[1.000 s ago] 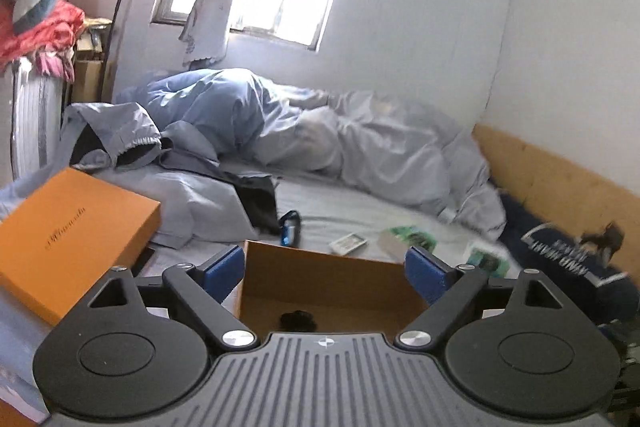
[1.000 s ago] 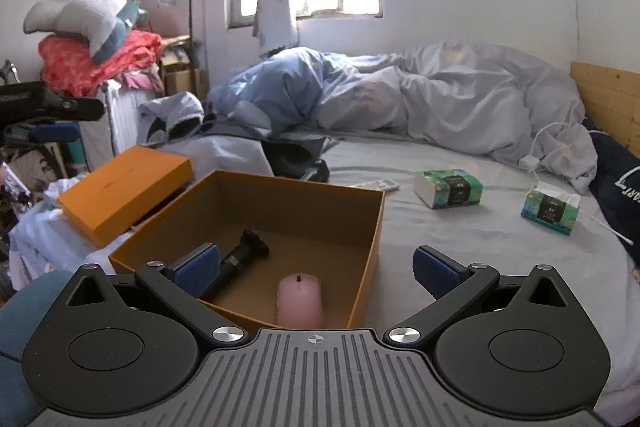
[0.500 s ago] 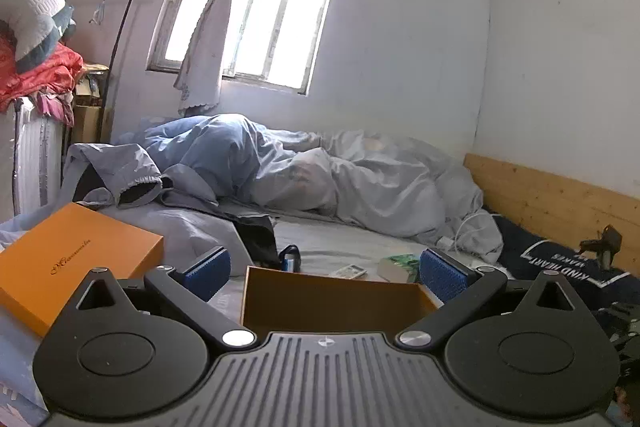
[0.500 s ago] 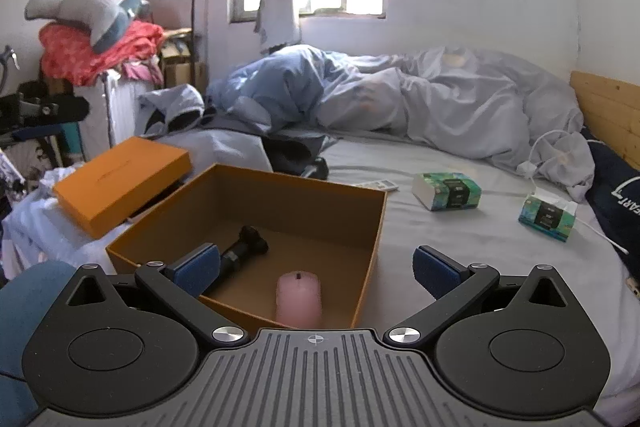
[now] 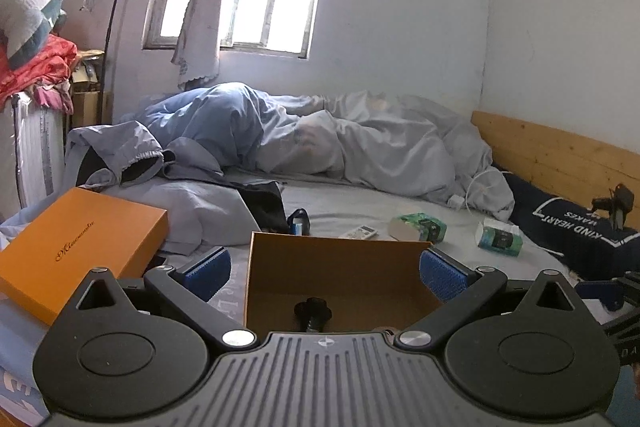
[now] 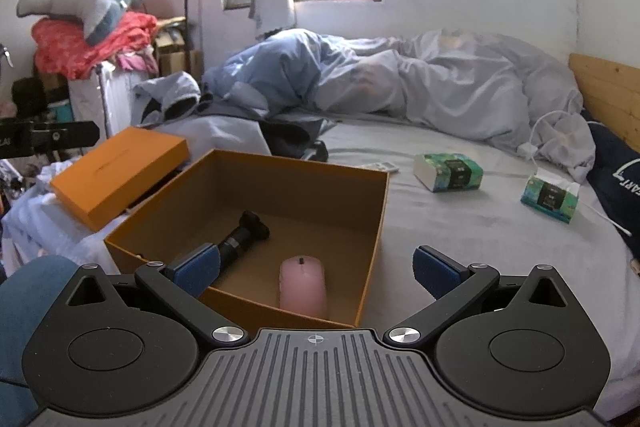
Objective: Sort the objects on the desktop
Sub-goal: 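Raise the open left gripper out of the box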
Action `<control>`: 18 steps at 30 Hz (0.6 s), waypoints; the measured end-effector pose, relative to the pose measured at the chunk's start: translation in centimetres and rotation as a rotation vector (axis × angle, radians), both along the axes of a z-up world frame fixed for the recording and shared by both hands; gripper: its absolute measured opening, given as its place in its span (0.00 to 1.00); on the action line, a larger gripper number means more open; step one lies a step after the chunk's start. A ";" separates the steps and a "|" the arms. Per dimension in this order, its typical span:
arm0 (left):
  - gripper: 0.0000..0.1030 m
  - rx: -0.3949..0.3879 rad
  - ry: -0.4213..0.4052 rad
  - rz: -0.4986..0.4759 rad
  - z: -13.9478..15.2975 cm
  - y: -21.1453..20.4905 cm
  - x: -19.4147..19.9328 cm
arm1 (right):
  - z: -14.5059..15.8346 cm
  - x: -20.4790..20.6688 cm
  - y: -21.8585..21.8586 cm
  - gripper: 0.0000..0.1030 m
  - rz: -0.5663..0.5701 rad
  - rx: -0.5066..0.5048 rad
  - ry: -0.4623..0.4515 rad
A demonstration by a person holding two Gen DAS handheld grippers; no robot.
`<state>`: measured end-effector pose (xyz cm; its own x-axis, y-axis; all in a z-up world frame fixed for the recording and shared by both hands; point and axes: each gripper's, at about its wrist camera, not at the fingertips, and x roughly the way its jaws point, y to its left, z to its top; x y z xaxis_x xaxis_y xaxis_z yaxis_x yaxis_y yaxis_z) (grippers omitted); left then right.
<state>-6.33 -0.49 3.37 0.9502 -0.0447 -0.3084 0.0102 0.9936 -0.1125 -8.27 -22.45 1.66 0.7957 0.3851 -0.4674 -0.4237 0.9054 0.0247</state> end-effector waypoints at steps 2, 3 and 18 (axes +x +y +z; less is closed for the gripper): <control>1.00 0.004 0.002 0.000 0.0 -0.1 -0.1 | -0.1 0.1 -0.1 1.00 -0.001 -0.001 0.000; 1.00 0.006 0.003 0.000 0.0 -0.1 -0.1 | -0.1 0.1 -0.1 1.00 -0.001 -0.001 0.000; 1.00 -0.002 0.024 0.010 -0.1 -0.1 -0.1 | -0.1 0.2 0.1 1.00 0.005 -0.009 0.003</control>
